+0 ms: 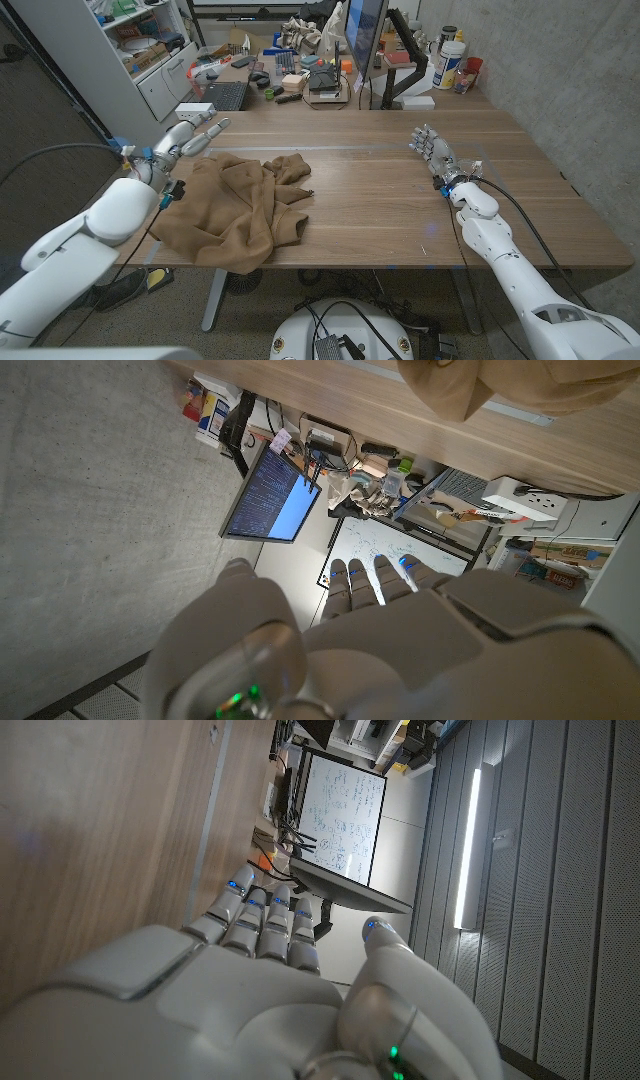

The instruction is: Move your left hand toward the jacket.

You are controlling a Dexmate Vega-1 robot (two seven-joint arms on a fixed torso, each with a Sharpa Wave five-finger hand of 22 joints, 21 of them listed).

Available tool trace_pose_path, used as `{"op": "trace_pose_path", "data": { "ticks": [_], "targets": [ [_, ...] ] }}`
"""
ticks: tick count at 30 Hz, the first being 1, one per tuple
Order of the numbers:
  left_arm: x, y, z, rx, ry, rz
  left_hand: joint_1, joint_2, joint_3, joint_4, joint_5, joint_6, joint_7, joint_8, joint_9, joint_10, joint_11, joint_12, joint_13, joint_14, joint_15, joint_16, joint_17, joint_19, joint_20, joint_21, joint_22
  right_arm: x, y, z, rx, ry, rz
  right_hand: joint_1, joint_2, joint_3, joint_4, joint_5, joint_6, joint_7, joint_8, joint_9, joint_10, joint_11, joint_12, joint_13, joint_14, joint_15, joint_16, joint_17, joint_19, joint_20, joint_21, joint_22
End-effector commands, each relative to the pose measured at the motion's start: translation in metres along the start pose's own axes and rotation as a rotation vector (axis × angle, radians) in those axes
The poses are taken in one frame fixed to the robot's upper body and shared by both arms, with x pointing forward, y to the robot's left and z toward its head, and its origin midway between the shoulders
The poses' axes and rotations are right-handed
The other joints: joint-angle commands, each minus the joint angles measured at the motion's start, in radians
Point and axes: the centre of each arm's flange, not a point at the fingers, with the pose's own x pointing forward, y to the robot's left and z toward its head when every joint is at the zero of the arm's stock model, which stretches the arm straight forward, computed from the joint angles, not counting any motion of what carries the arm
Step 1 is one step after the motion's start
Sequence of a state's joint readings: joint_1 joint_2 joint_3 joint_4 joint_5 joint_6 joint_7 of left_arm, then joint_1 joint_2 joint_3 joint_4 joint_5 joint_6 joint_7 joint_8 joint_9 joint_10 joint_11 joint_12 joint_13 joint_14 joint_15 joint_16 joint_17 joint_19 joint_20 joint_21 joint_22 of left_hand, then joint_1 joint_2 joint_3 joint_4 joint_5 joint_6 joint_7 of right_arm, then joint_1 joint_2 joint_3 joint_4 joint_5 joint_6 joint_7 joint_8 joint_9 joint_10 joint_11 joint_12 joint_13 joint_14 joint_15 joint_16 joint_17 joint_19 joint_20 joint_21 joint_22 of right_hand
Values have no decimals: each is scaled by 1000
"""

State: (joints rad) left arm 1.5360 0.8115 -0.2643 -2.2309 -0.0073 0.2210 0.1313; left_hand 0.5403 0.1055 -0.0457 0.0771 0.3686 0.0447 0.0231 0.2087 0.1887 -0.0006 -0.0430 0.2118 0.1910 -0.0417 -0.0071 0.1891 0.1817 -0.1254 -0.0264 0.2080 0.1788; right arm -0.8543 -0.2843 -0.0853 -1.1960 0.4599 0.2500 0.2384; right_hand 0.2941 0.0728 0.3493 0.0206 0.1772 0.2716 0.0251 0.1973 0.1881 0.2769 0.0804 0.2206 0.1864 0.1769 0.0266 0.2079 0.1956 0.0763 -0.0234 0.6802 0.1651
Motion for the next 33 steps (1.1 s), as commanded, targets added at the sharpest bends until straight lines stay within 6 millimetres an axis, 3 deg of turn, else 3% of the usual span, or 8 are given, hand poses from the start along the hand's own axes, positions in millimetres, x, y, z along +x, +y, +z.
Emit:
{"op": "trace_pose_path", "data": {
  "ticks": [1, 15, 33],
  "targets": [
    [2, -2, 7, 60, -8, -34, 11, -1, -4, -4, 0, 5, -5, 0, 1, 1, -6, 0, 3, 5, -3, 3, 3, 1, 7, -1, 5, 6, 2, -1, 3, -8, -2, 2, 4, 3, -6, 4, 8, 3, -1, 3, 6, -4, -2, 2, 8, 3, -4, -1, 9, -4, -3, 6],
    [-9, -9, 18, 132, -10, -53, 14, 0, -5, -4, 1, 6, -6, -1, 1, -1, -9, -2, 3, 5, -4, 3, 3, 1, 9, -2, 4, 9, 5, 0, 5, -13, 12, 1, 5, 2, -7, 4, 8, 4, -1, 3, 7, -2, -2, 2, 8, 4, -4, -1, 12, -4, -10, 6],
    [-24, -23, 10, 229, 37, -47, 17, 0, -7, -5, 1, 6, -7, -2, 2, 2, -9, -1, 3, 6, -6, 3, 3, 0, 10, -2, 4, 13, 7, -1, 5, -6, 25, -1, 6, 2, -9, 4, 9, 4, -1, 3, 8, -3, -2, 2, 9, 4, -4, -1, 15, -4, -19, 6]
  ]
}}
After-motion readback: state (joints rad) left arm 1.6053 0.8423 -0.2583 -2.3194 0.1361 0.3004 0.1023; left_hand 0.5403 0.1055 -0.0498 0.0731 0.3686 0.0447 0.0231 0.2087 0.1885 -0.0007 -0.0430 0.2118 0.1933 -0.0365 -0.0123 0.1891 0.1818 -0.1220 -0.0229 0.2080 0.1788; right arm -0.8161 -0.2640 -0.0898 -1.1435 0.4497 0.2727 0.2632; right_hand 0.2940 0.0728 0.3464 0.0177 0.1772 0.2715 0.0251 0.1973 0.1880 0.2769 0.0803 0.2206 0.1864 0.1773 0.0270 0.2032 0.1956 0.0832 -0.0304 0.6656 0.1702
